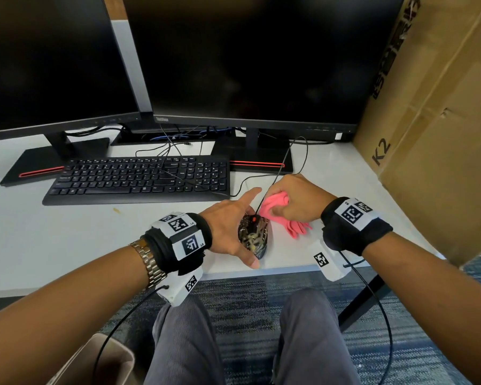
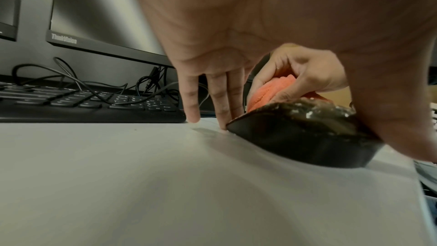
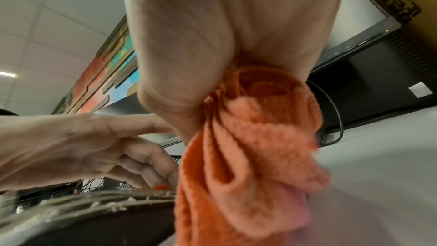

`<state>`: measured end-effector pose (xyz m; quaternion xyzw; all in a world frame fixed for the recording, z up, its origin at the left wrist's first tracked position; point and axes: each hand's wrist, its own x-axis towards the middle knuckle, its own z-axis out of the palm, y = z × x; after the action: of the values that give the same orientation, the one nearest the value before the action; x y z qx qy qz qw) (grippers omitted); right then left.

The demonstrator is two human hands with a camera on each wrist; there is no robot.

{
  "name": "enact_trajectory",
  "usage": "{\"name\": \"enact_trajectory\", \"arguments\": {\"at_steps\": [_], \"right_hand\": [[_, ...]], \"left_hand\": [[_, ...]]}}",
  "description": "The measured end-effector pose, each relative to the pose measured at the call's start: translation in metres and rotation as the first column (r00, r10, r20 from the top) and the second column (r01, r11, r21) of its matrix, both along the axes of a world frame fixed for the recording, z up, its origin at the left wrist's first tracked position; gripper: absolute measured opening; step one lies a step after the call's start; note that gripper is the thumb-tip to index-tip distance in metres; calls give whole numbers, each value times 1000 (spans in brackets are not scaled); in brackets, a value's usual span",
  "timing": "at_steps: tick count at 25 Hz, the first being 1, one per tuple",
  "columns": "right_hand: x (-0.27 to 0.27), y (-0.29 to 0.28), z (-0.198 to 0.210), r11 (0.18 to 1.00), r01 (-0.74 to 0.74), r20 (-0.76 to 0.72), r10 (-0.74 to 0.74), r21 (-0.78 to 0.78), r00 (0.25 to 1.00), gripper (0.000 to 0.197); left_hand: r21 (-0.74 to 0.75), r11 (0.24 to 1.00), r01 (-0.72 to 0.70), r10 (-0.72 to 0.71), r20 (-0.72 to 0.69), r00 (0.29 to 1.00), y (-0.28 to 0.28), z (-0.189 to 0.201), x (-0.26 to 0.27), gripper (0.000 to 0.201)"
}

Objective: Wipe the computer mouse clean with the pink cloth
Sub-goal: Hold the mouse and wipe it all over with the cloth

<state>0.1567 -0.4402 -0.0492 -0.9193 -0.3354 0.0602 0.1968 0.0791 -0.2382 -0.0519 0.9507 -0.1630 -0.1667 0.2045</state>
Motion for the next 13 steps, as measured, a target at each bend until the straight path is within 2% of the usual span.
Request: {"name": "enact_trajectory", "arguments": {"at_steps": [13], "right_hand": [[-8,0,8,997,-70,-35,69,-42,997,23]], "left_hand": [[79,997,-1,-2,28,1000,-4,5,-1,144]]}}
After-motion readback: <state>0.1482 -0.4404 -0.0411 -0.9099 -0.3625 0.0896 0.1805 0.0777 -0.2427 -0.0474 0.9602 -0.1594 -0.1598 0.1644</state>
